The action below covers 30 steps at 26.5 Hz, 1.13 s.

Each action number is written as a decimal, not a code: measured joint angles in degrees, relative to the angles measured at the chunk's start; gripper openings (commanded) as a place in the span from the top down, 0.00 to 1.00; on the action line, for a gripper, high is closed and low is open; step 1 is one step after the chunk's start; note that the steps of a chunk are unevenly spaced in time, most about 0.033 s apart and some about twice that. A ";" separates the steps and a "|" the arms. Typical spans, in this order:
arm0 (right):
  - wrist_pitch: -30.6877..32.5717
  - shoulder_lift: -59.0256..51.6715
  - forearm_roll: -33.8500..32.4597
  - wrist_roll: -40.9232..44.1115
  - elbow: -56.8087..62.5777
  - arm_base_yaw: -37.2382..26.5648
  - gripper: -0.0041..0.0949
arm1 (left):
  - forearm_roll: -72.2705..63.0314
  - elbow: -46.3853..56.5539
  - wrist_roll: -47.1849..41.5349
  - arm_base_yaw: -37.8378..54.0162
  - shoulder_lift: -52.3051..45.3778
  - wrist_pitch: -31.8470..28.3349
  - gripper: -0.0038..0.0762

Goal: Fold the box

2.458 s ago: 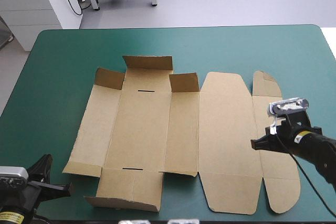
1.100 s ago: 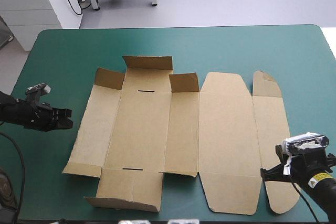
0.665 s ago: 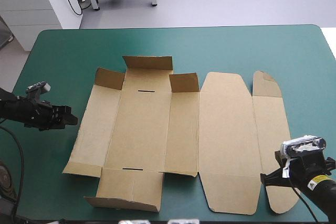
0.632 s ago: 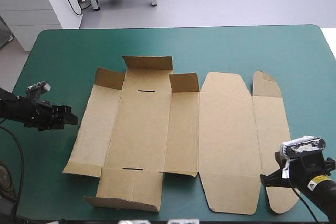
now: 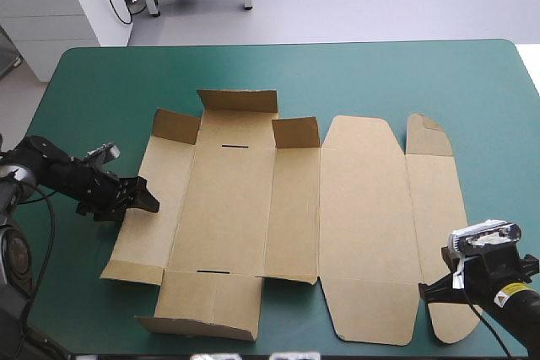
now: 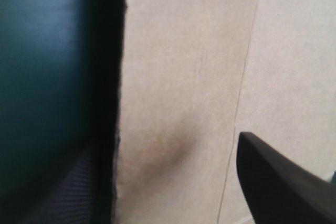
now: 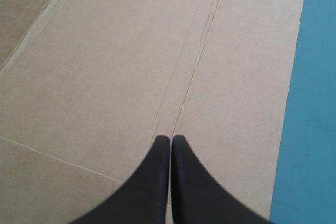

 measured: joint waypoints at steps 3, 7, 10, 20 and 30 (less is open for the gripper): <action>0.00 0.00 0.00 -0.06 0.00 0.00 0.96 | -1.35 -0.37 -1.21 -2.88 0.50 -0.20 0.35; 0.00 0.00 0.00 -0.06 0.00 0.00 0.96 | -4.01 -0.07 -2.65 -4.14 0.75 -0.33 0.51; -0.05 0.00 0.00 -0.06 0.00 0.00 0.96 | -5.67 0.01 -4.08 -4.37 -0.11 -0.33 0.73; -0.10 0.00 0.00 -0.06 0.00 0.00 0.96 | -4.36 0.06 -6.08 -4.37 -4.25 -0.18 0.96; -0.23 0.00 0.00 -0.22 0.00 0.00 0.96 | 3.96 -2.75 -7.78 -9.27 -4.39 0.01 0.96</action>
